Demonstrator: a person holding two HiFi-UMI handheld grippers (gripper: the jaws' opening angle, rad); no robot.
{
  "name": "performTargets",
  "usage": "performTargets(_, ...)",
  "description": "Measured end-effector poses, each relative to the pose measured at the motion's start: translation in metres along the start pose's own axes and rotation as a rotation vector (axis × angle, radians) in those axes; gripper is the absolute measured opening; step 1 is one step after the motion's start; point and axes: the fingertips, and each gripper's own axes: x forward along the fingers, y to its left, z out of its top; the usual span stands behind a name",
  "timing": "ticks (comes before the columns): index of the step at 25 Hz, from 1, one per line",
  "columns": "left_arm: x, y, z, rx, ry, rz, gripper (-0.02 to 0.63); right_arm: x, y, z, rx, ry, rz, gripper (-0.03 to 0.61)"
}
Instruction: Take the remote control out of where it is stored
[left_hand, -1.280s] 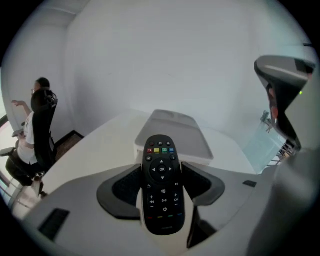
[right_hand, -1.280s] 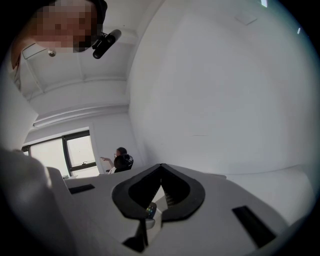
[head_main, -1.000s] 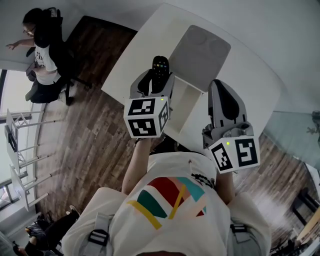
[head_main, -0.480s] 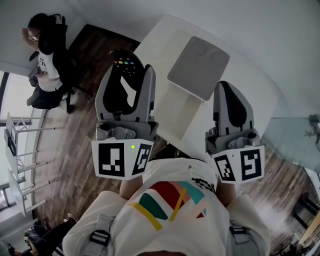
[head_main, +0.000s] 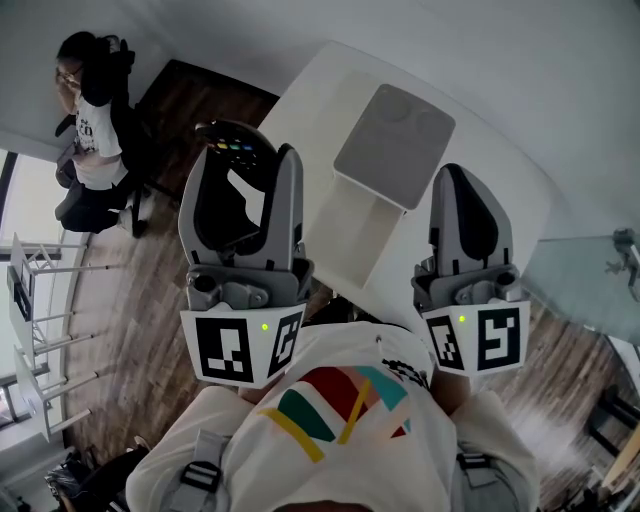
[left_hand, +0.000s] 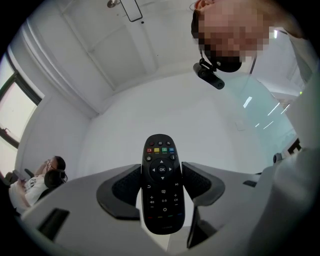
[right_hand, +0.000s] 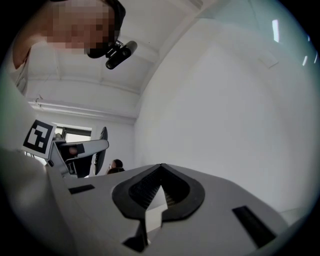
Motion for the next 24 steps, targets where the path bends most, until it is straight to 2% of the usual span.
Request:
performTargets(10, -0.001, 0.001, 0.004, 0.002, -0.033, 0.013, 0.264, 0.004, -0.004, 0.004, -0.045, -0.011, -0.021, 0.002)
performTargets(16, 0.002, -0.005, 0.002, -0.003, -0.029, 0.0, 0.264, 0.003, -0.009, 0.001, -0.046, -0.005, -0.023, 0.002)
performTargets(19, 0.002, -0.008, 0.006, -0.024, -0.045, -0.007, 0.264, 0.003, -0.011, -0.001, -0.044, -0.001, -0.019, 0.002)
performTargets(24, -0.001, -0.003, 0.015, -0.015, -0.066, 0.0, 0.264, 0.004, -0.008, 0.001, -0.044, -0.007, -0.021, 0.002)
